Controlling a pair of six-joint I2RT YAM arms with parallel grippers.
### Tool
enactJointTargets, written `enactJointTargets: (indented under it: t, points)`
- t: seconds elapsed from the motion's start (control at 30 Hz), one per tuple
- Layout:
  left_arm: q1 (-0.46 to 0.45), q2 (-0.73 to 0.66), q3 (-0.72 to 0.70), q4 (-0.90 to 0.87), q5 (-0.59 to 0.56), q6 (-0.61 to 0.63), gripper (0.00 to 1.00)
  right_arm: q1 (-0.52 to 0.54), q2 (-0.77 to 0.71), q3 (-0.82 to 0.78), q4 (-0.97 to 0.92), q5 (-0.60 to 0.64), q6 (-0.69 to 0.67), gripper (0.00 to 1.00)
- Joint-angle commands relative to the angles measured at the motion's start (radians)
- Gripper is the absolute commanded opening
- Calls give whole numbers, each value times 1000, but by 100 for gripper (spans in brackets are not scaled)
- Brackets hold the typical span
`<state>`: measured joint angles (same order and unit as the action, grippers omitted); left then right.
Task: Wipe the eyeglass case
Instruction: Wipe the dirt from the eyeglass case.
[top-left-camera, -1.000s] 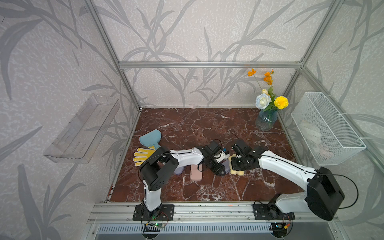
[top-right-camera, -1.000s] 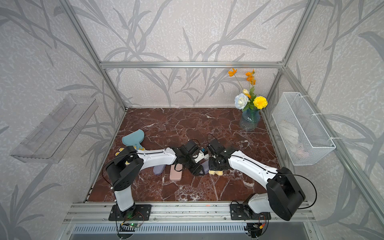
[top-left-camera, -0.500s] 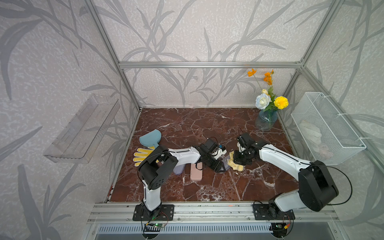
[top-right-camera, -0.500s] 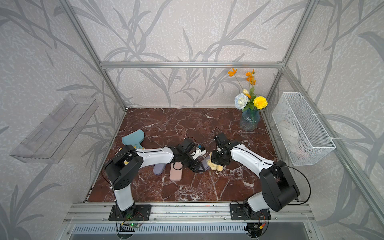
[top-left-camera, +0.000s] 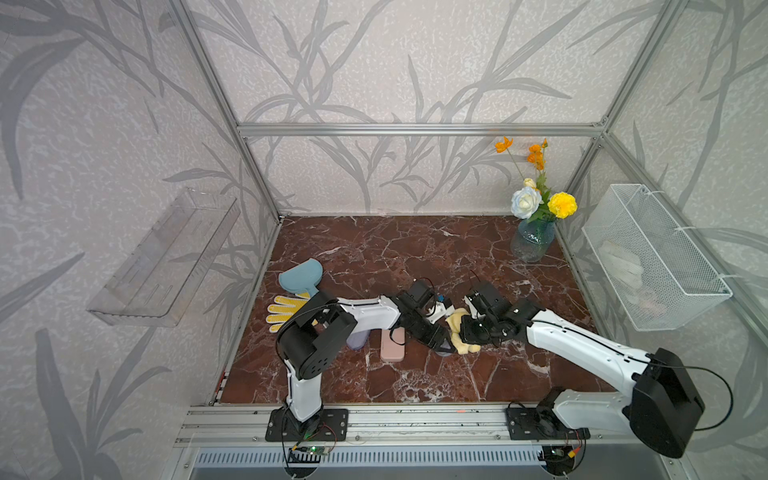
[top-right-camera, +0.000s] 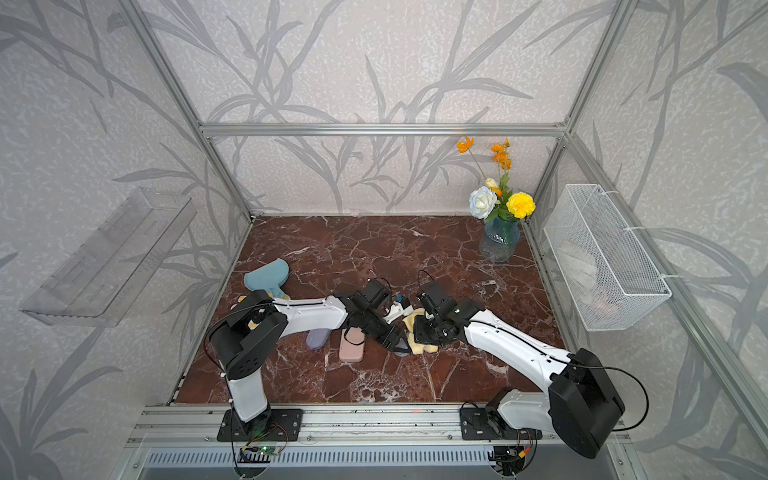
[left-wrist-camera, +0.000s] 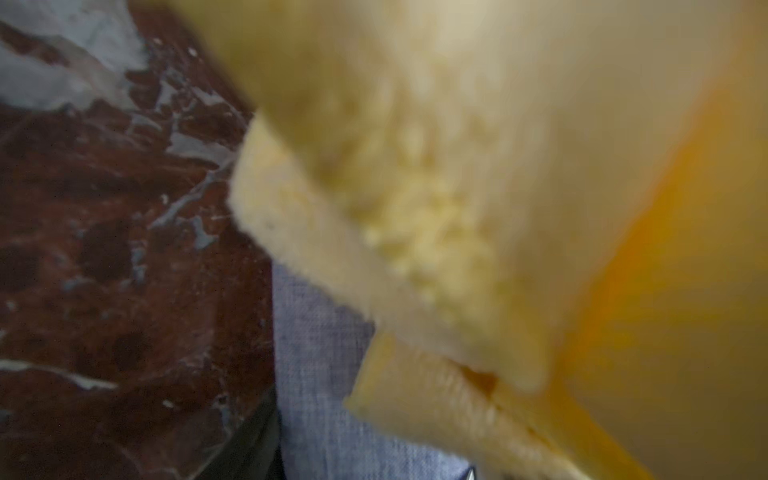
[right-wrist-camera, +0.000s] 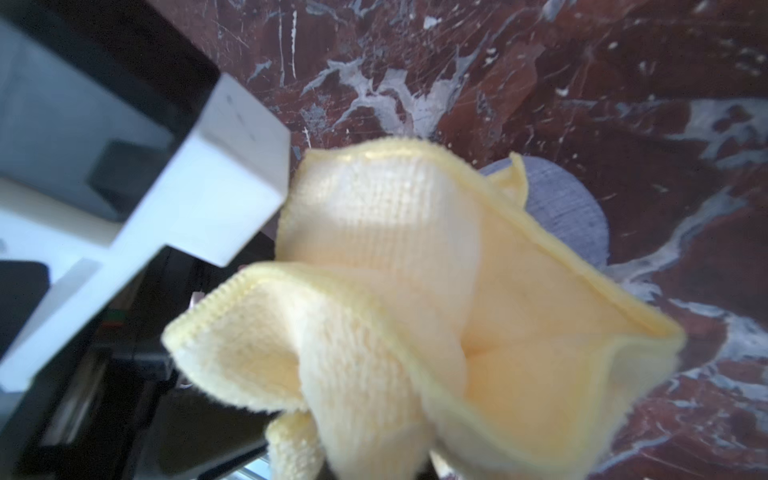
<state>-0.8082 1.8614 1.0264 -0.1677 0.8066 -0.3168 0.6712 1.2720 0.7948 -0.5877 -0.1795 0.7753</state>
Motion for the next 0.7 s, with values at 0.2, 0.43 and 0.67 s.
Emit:
enactJointTargets:
  t: [0.2,0.43,0.67]
  points:
    - [-2,-34,-64,185,132,-184,0,-337,203,114,-26,23,-189,0]
    - [-2,-17,-107,381,181,-342,0,-497,192,88,-90,142,-270,0]
    - [-2,3,-88,434,192,-377,0,-462,174,-68,25,-98,-154,0]
